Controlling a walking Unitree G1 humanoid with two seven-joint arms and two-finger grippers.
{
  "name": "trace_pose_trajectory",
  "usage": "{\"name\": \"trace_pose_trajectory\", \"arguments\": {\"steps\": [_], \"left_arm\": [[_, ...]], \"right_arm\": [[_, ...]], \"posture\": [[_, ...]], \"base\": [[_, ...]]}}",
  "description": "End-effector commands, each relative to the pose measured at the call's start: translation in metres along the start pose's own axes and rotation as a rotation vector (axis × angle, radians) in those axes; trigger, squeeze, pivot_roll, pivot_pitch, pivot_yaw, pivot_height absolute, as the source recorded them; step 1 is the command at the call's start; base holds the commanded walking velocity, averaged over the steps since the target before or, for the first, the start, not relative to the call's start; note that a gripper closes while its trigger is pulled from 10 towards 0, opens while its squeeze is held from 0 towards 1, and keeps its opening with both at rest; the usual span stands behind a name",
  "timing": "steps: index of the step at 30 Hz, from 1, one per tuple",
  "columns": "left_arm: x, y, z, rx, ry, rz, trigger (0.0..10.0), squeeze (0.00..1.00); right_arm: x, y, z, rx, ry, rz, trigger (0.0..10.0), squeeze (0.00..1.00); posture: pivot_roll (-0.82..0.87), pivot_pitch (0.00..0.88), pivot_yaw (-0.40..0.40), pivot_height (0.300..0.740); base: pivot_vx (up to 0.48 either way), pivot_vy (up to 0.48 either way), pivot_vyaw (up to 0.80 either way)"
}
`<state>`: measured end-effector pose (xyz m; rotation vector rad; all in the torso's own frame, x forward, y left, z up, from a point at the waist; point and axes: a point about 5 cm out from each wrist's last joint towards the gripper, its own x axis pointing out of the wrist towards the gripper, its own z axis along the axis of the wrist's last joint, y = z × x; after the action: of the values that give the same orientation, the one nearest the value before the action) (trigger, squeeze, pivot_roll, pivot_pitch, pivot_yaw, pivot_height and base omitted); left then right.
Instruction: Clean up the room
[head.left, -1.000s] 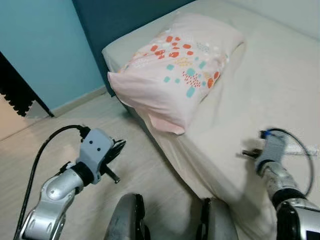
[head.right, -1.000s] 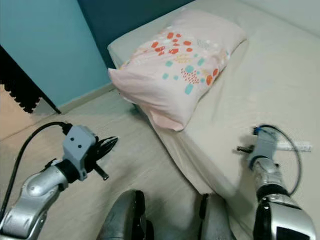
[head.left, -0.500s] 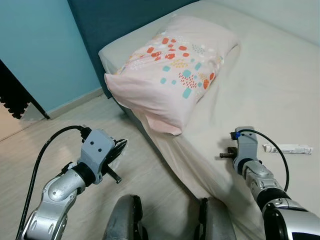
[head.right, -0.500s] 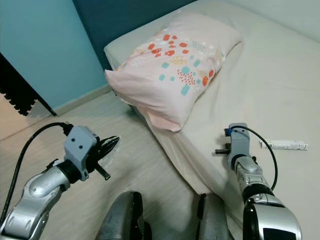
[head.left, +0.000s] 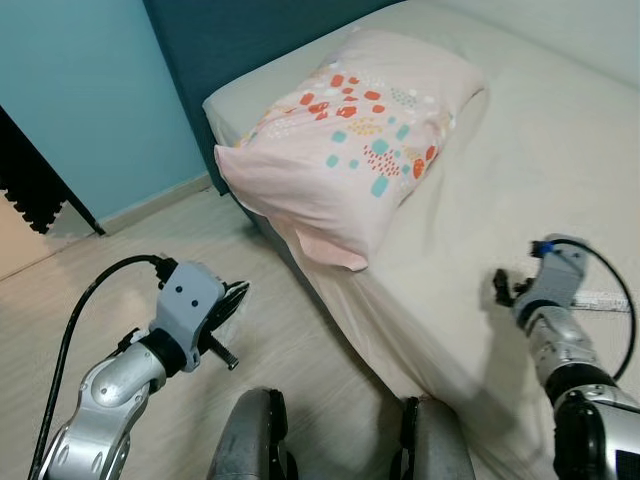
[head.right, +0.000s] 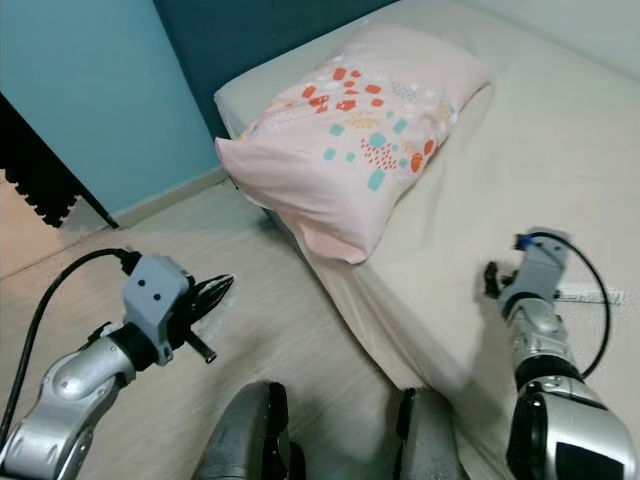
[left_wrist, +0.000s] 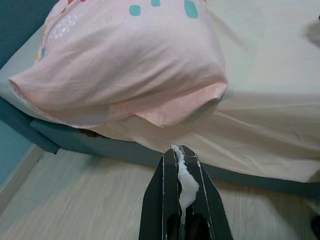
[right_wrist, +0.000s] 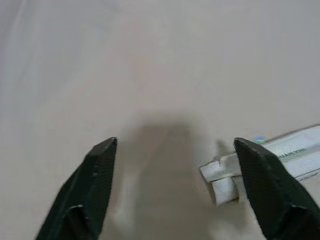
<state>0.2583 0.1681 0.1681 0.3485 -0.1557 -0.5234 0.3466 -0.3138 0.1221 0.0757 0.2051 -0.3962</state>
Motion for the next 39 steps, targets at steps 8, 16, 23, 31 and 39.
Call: {"name": "trace_pose_trajectory", "arguments": {"steps": [8,16,23,31,39], "left_arm": [[-0.009,0.007,-0.002,0.032,0.041,0.003,10.0,0.00],[-0.011,0.008,-0.001,0.045,0.047,-0.010,10.0,0.00],[-0.010,0.009,-0.001,0.052,0.047,-0.031,10.0,0.00],[-0.009,0.009,0.000,0.048,0.043,-0.042,10.0,0.00],[-0.007,0.006,0.000,0.045,0.033,-0.052,10.0,0.00]], "right_arm": [[-0.001,-0.010,-0.006,0.098,0.037,-0.059,10.0,1.00],[-0.003,-0.022,-0.011,0.181,0.063,-0.129,10.0,1.00],[-0.009,-0.036,-0.027,0.247,0.116,-0.204,10.0,0.00],[-0.012,-0.047,-0.030,0.219,0.125,-0.267,10.0,0.00],[-0.018,-0.066,-0.033,0.188,0.127,-0.393,10.0,0.00]], "posture": [[0.29,0.280,0.066,0.595],[0.30,0.281,0.073,0.595],[0.31,0.279,0.083,0.595],[0.30,0.273,0.083,0.595],[0.30,0.263,0.078,0.595]], "base": [[0.000,0.000,0.00],[0.000,0.000,0.00],[0.000,0.000,0.00],[0.000,0.000,0.00],[0.000,0.000,0.00]]}}
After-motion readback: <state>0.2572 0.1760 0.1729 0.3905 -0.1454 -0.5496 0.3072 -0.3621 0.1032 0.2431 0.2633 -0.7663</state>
